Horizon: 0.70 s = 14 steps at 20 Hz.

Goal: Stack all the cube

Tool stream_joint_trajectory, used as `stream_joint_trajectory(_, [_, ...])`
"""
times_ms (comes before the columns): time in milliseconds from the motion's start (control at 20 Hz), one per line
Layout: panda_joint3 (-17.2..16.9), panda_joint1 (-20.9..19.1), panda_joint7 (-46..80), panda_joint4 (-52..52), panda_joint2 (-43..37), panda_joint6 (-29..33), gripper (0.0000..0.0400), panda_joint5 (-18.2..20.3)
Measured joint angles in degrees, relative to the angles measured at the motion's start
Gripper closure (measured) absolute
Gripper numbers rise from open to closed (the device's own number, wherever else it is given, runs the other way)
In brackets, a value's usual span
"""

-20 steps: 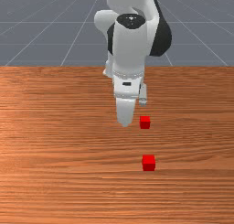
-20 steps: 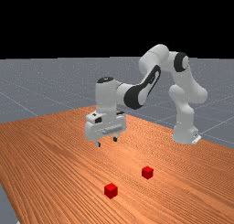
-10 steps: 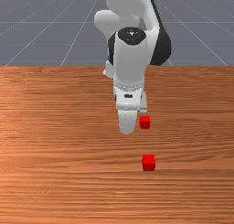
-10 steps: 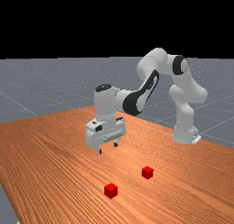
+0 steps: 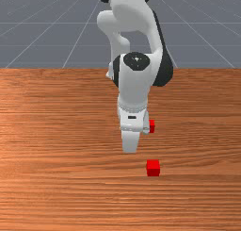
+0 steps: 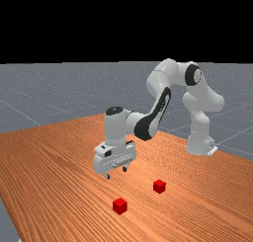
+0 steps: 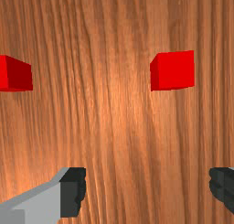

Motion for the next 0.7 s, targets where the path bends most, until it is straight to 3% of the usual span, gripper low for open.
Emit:
stream_joint_trajectory(400, [0.67, -0.60, -0.86, 3.67, 6.87, 1.23, 0.0000, 0.91])
stream_joint_trajectory(500, [-0.61, 0.50, 0.76, 2.78, 8.22, 4.80, 0.0000, -0.43])
stream_joint_trajectory(700, [-0.45, 0.40, 0.58, 3.49, 10.51, 6.05, 0.0000, -0.21])
